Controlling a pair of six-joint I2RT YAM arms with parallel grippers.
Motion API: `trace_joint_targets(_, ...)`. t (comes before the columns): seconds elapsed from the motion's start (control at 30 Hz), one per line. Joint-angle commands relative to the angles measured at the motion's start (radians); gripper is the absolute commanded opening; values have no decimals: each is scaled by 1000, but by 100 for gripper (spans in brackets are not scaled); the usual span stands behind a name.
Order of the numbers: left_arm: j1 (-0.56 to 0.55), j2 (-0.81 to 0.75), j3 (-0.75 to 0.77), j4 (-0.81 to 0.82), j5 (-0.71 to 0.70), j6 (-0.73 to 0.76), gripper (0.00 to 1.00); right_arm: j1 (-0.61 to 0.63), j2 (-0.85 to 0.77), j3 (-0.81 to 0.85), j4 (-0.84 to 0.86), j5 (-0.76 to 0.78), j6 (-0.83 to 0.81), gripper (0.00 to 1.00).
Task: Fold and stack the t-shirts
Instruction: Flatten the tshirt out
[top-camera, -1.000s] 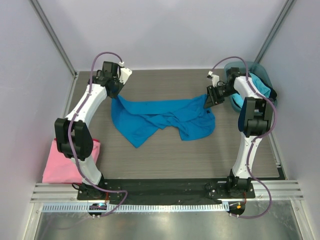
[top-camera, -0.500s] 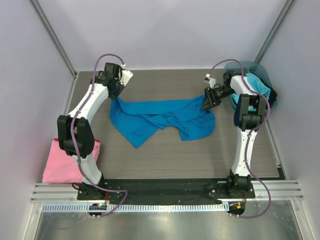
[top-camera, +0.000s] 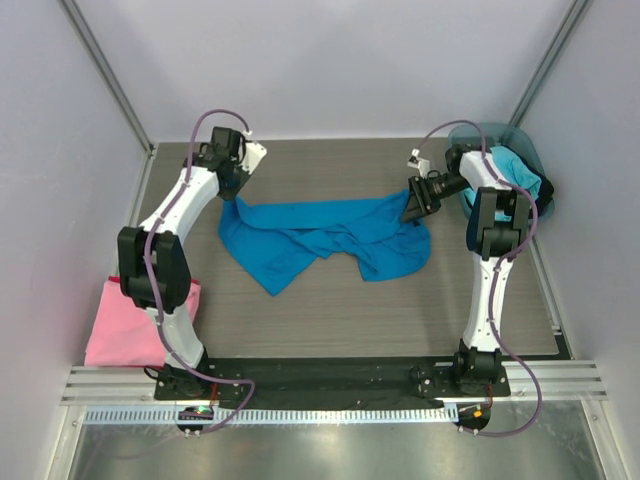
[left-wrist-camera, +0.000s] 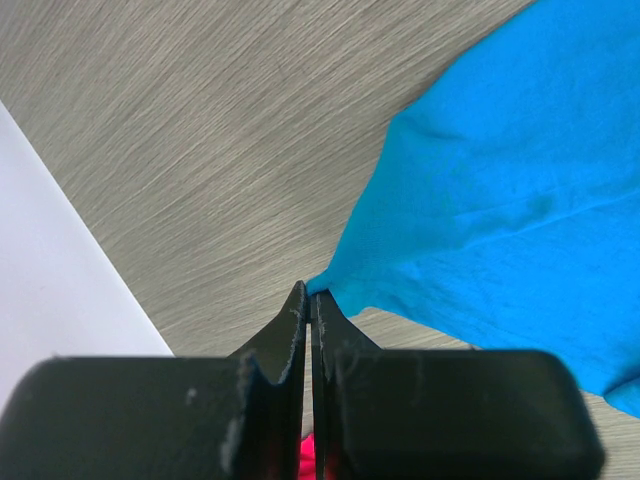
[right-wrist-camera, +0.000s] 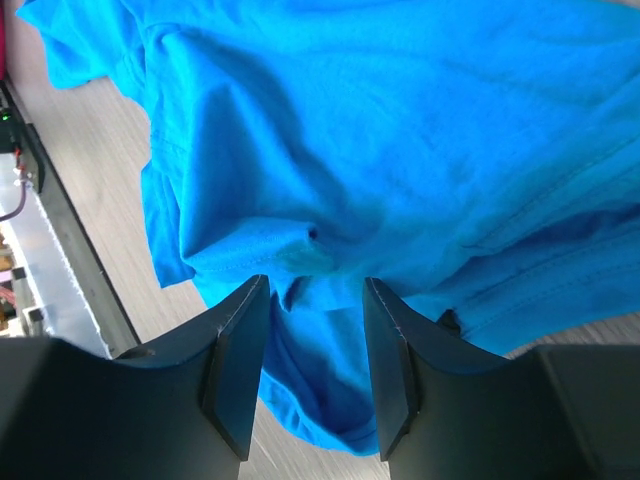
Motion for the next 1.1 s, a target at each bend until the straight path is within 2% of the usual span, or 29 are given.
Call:
trace_joint_targets(0.0,-3,9,12,8,-14,16,0,9,14,39,-56,-52,-40,49)
trace_joint_targets(0.3,-12,14,5,11,-26,23,0,30,57,76,-85,-92,-40,48)
trace_joint_targets(0.43,-15,15,1,11,-27,23,0,35,60,85,-90,-97,-40,43)
trace_joint_targets(0.67,-18,28,11,12,-26,18,0,34,65,103,-87,-95,-41,41)
trace_joint_targets(0.97,-27,28,8,15,-37,24,0,34,63,132,-79,-117,-35,5)
trace_joint_targets(1.07,-29,18,5,15,-43,30,0,29,11,122,-78,-114,-41,2)
